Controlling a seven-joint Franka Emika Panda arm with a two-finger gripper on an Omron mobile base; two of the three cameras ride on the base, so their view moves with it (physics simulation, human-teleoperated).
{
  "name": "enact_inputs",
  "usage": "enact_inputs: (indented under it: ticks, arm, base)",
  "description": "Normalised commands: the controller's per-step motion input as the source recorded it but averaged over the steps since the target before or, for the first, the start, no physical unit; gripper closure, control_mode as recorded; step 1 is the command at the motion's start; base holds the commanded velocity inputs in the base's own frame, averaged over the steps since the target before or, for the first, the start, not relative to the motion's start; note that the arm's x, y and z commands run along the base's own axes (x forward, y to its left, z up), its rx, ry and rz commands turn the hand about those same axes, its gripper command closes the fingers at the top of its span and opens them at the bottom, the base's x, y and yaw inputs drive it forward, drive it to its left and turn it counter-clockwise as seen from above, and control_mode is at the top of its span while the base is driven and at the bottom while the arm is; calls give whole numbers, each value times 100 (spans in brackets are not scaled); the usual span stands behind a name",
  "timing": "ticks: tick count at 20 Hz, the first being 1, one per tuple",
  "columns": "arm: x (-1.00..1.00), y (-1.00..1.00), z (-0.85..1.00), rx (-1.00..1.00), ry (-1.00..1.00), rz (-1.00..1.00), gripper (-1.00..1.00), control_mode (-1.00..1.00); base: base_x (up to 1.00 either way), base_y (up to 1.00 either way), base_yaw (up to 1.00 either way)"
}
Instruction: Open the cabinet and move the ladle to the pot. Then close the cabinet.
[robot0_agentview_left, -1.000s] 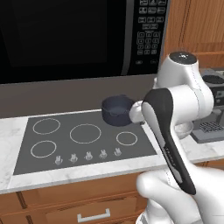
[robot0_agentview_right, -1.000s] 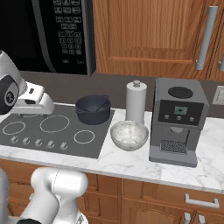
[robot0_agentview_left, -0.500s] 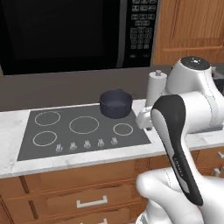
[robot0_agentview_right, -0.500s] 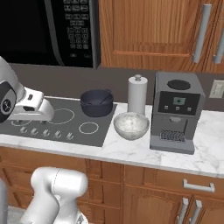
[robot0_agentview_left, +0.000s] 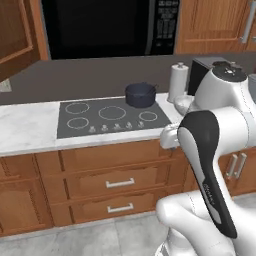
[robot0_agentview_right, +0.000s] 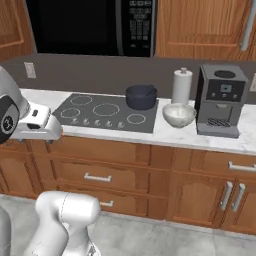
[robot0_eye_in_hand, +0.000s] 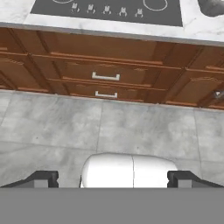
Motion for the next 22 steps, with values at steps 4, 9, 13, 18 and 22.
enact_inputs:
  ticks: [4,9,13,18,22]
  arm:
    - [0,0,0,0,0,0,-100,100]
    - [0,0,0,0,0,0,-100,100]
    - [0,0,0,0,0,0,-100,100]
    - [0,0,0,0,0,0,-100,100]
    - [0,0,0,0,0,0,-100,100]
  base:
    - [-65,100,0]
    - [-4,100,-1]
    - [17,100,-5]
    - [40,100,-6]
    - [57,100,-9]
